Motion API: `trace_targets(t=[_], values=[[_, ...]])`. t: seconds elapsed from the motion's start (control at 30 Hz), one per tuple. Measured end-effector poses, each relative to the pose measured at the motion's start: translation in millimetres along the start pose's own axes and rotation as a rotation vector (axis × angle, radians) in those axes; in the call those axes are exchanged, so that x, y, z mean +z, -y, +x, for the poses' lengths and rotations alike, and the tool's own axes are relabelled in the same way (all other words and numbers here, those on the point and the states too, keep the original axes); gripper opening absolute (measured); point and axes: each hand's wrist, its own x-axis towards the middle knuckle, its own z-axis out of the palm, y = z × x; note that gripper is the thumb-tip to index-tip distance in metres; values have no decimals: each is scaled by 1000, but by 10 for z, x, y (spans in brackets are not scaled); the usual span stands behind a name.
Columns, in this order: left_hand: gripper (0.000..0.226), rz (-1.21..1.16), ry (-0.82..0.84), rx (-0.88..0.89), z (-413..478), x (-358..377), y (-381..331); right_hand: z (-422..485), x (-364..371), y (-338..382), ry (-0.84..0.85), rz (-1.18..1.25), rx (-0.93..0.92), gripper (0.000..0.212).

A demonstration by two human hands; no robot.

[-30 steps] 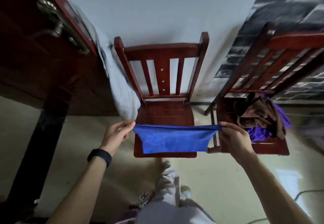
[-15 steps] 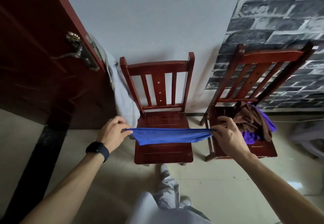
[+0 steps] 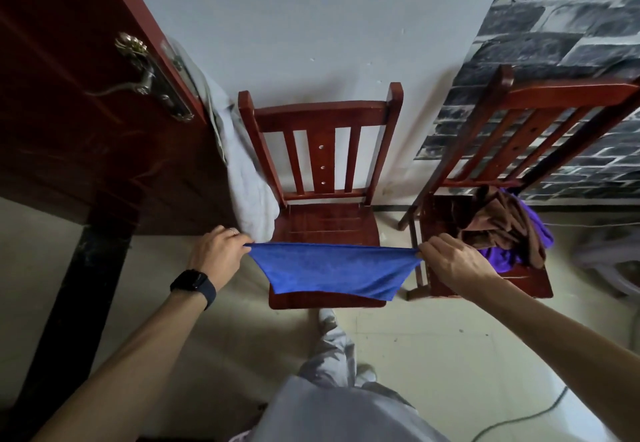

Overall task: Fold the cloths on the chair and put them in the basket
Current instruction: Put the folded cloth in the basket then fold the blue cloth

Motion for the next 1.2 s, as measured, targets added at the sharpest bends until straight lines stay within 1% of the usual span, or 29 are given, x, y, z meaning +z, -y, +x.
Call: trace_targets(t=[0.07, 0.1, 0.13, 0.17, 0.3, 0.43, 0.53, 0.67, 0.77, 0.83, 0.87, 0.93, 1.0, 1.07, 1.17, 1.2], values=[[15, -7, 27, -27, 76, 51, 13, 85, 46, -50, 114, 10, 40, 34], [15, -2, 46, -43, 123, 71, 25, 138, 55, -68, 179, 10, 68, 43], [14, 5, 56, -51, 180, 97, 43, 199, 63, -74, 225, 13, 83, 48], [13, 10, 70, -61, 245, 118, 61, 261, 77, -80, 244, 4, 92, 49], [9, 29, 86, -80, 568, 190, 134, 582, 167, -181, 212, -20, 166, 34], [10, 21, 63, -119, 845, 246, 207, 868, 223, -309, 234, -61, 283, 20], [10, 45, 60, -108, 916, 278, 219, 989, 236, -344, 215, -84, 297, 18], [12, 75, 88, -77, 812, 422, 217, 935, 340, -286, 213, -78, 301, 16], [18, 78, 128, -74, 619, 670, 181, 740, 578, -218, 317, -67, 343, 20], [20, 80, 180, -87, 455, 870, 122, 594, 783, -130, 445, -36, 392, 27], [21, 76, 213, -95, 358, 986, 92, 509, 898, -72, 502, -25, 426, 27], [23, 71, 282, -104, 147, 1227, 37, 290, 1141, 61, 603, -23, 467, 19], [24, 75, 358, -108, -92, 1494, -1, 54, 1369, 213, 693, 11, 476, 27], [21, 62, 435, -130, -334, 1734, -31, -165, 1548, 354, 769, 45, 506, 25], [14, -14, 517, -182, -598, 1992, -69, -402, 1756, 479, 822, 170, 600, 22], [10, -64, 511, -217, -648, 2047, -77, -445, 1817, 498, 798, 234, 655, 21]])
